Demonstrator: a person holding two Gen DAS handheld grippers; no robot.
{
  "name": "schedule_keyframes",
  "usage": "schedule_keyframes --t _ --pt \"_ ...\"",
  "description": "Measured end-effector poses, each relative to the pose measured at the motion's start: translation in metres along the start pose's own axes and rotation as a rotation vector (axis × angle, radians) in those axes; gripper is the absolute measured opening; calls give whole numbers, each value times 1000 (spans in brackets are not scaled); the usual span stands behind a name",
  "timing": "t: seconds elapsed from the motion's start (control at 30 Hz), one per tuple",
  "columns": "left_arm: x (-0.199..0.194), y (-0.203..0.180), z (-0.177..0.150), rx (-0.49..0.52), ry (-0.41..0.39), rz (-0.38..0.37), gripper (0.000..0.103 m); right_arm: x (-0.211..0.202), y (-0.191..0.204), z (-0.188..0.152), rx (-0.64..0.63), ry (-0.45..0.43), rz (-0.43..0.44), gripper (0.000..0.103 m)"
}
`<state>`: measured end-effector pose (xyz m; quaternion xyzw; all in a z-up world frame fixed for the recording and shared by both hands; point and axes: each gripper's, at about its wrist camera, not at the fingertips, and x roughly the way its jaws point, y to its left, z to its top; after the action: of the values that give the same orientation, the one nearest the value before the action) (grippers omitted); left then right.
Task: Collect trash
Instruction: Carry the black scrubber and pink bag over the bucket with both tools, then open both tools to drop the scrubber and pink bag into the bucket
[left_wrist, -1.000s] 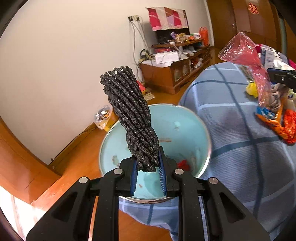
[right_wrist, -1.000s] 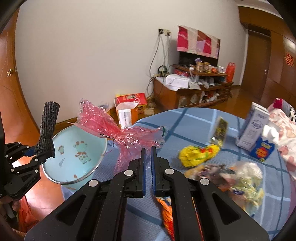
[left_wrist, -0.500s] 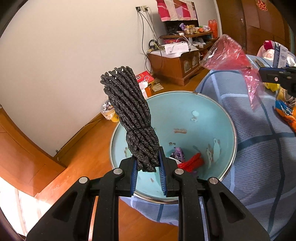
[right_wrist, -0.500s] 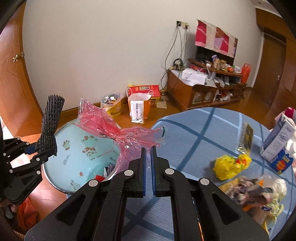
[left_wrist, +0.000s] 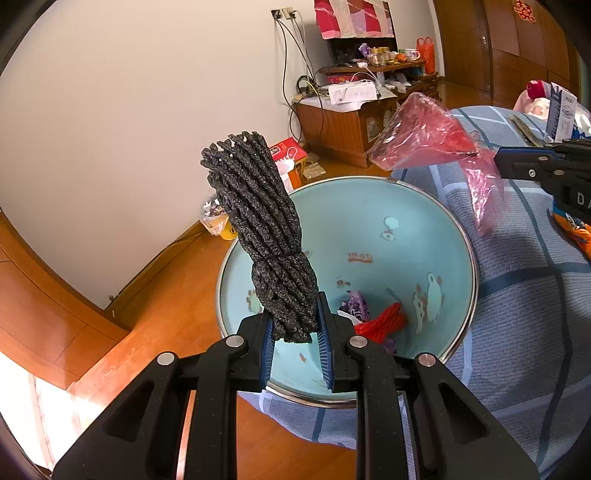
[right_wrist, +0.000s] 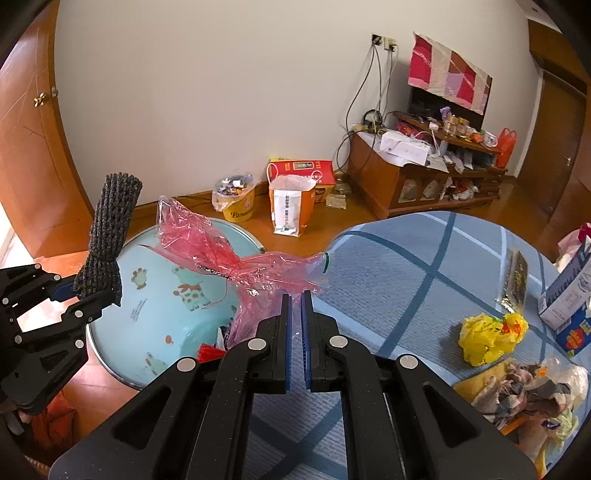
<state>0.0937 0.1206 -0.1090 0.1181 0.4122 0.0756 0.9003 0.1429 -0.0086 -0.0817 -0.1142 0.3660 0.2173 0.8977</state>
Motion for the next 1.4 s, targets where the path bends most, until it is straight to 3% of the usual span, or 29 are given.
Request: schedule_keyframes --t 0.33,0.47,0.6,0.97,1.4 --pt "4 0 -1 4 7 -4 23 12 15 5 -28 9 37 6" --pt "4 1 -2 0 7 0 36 15 18 3 -29 12 61 19" --pt "3 0 -2 -1 -2 5 48 18 19 0 -25 20 65 23" --pt "-1 -6 -2 2 -12 18 66 8 15 -5 -4 -2 56 35" --pt "-6 -8 -2 6 -22 24 67 0 11 -10 -3 -10 36 37"
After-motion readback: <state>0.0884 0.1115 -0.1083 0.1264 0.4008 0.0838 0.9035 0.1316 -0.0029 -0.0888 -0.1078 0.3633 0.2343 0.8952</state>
